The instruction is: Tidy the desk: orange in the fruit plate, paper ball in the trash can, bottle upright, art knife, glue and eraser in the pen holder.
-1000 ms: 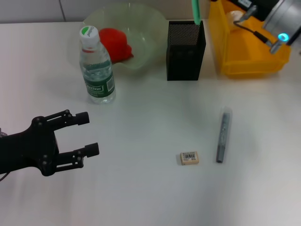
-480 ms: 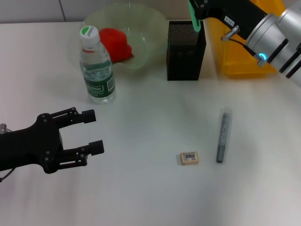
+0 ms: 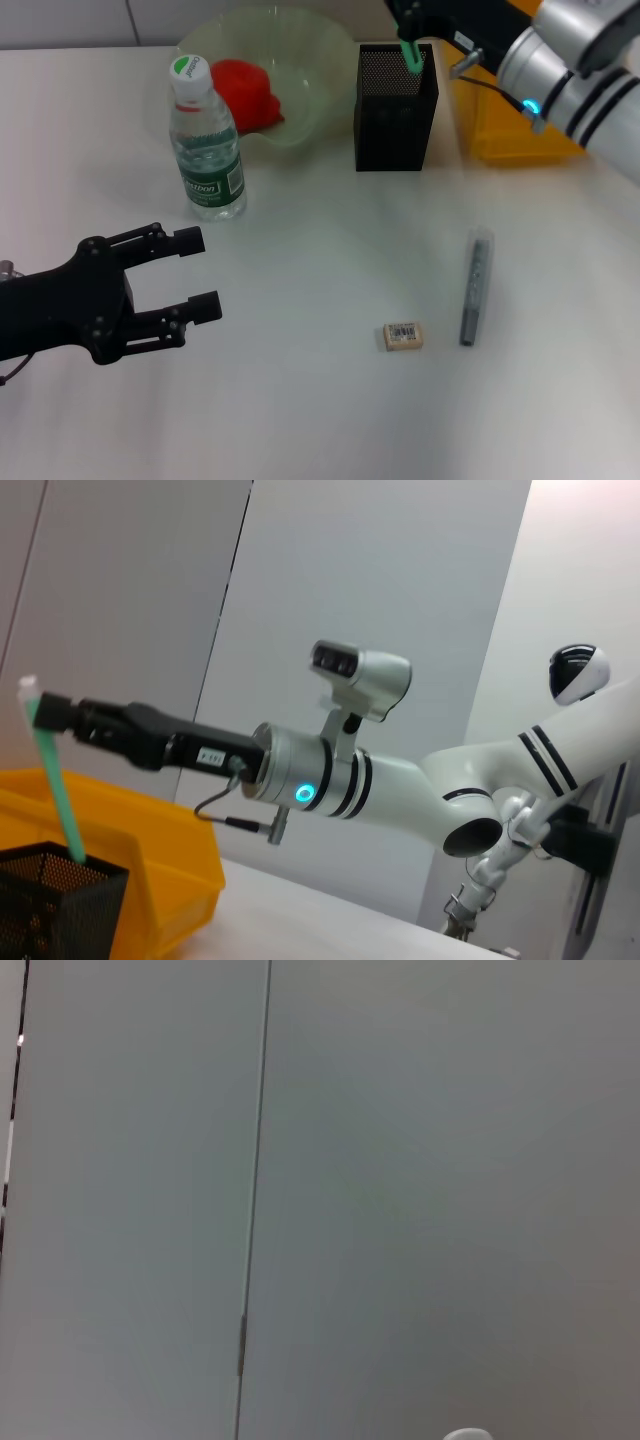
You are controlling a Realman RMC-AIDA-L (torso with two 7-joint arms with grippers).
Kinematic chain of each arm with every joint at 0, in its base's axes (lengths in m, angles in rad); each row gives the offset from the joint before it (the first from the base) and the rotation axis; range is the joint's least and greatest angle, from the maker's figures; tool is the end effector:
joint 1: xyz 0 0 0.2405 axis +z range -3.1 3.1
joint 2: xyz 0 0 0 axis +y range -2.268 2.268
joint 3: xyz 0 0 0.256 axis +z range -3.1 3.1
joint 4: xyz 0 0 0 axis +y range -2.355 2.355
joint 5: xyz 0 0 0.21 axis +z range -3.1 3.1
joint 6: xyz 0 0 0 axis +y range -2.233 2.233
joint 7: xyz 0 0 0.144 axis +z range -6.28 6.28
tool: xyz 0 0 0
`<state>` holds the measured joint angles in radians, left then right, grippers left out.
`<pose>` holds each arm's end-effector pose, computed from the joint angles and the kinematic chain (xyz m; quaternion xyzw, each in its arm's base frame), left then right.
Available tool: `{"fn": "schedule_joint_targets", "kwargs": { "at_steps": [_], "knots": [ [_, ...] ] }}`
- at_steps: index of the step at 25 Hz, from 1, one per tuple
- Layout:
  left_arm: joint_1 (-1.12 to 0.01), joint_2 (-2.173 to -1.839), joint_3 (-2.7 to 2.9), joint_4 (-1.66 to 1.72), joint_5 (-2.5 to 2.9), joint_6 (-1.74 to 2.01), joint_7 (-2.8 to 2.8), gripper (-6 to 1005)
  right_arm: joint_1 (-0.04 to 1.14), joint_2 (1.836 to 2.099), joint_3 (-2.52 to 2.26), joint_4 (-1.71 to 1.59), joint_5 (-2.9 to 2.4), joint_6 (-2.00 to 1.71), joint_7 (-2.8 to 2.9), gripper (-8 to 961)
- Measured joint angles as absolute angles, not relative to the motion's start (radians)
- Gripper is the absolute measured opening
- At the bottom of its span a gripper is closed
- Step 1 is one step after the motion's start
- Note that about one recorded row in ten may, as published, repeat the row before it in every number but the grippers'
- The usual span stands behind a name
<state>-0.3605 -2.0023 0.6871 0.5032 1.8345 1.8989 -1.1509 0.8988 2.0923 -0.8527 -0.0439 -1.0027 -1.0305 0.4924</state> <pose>-0.2892 0.2501 0.0240 -0.9113 -0.1704 -0.3673 0.0742 0.1815 0.4336 -0.0500 -0.8410 0.1174 0.3314 0.4113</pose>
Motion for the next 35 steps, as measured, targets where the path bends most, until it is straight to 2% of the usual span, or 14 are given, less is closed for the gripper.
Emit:
{"fn": "schedule_joint_targets", "kwargs": {
  "at_steps": [9,19,24,29,30,31,33,35],
  "knots": [
    [-0.362,-2.006,0.664,0.503,1.834,1.910,-1.156,786,0.932,2.092,-0.848,-0.010,-1.002,-0.952,0.498,159],
    [-0.358,-2.000,0.653,0.503,1.835,1.917,-1.157,786,0.905,2.092,-0.853,-0.024,-1.002,-0.959,0.566,175],
    [-0.357,-1.997,0.653,0.503,1.835,1.922,-1.157,786,0.890,2.092,-0.850,-0.036,-1.001,-0.984,0.596,304],
    [-0.356,-1.995,0.653,0.503,1.835,1.925,-1.157,786,0.811,2.087,-0.858,-0.102,-1.006,-1.148,0.743,459],
    [-0.357,-1.995,0.653,0.503,1.835,1.926,-1.157,786,0.748,2.084,-0.866,-0.172,-1.009,-1.254,0.855,498],
    [-0.358,-1.995,0.654,0.503,1.835,1.927,-1.157,786,0.748,2.084,-0.866,-0.172,-1.009,-1.254,0.855,537],
    [-0.360,-1.995,0.657,0.503,1.835,1.930,-1.156,786,0.677,2.080,-0.899,-0.266,-1.014,-1.352,0.986,614],
    [-0.362,-1.996,0.661,0.504,1.835,1.931,-1.153,786,0.618,2.072,-0.945,-0.375,-1.035,-1.425,1.104,629]
  ]
}}
